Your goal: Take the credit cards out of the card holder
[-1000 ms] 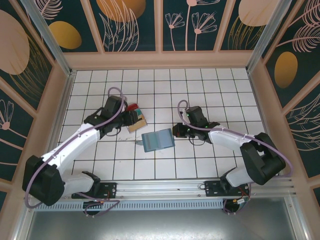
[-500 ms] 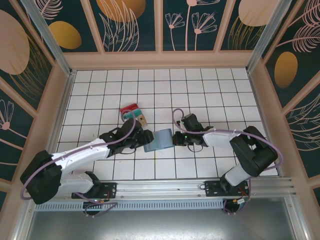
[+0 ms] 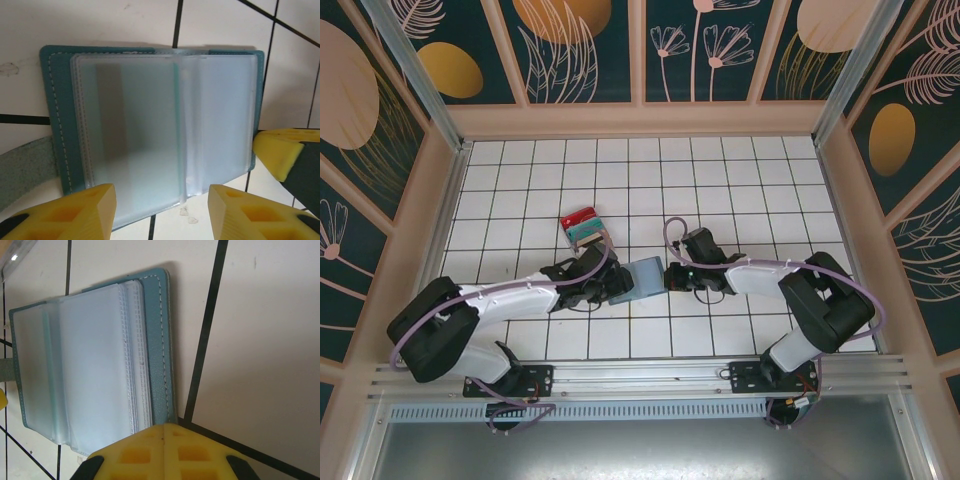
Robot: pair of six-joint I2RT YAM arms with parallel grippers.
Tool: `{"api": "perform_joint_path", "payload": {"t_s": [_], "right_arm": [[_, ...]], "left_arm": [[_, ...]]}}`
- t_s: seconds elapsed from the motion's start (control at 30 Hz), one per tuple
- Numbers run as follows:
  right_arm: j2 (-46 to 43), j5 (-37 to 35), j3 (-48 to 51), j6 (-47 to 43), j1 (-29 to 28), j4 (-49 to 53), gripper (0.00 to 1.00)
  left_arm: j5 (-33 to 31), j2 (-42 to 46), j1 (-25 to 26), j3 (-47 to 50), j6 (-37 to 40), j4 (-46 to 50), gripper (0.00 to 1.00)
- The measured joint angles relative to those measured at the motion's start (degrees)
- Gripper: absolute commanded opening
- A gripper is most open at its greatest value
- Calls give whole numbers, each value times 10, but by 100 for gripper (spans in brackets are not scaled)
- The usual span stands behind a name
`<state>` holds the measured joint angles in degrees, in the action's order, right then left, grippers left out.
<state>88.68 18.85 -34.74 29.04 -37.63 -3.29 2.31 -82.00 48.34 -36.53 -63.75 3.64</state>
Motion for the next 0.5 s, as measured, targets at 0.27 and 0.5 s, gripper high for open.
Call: {"api": "perform_joint_path", "payload": {"t_s": [0.27, 0.5], "right_arm": [[4, 1, 0, 0, -2, -8, 0], [5, 1, 0, 0, -3, -10, 0]], "left_arm": [[-9, -22, 0, -1, 0, 13, 52], [-17, -33, 0, -21, 0, 31, 53]]}}
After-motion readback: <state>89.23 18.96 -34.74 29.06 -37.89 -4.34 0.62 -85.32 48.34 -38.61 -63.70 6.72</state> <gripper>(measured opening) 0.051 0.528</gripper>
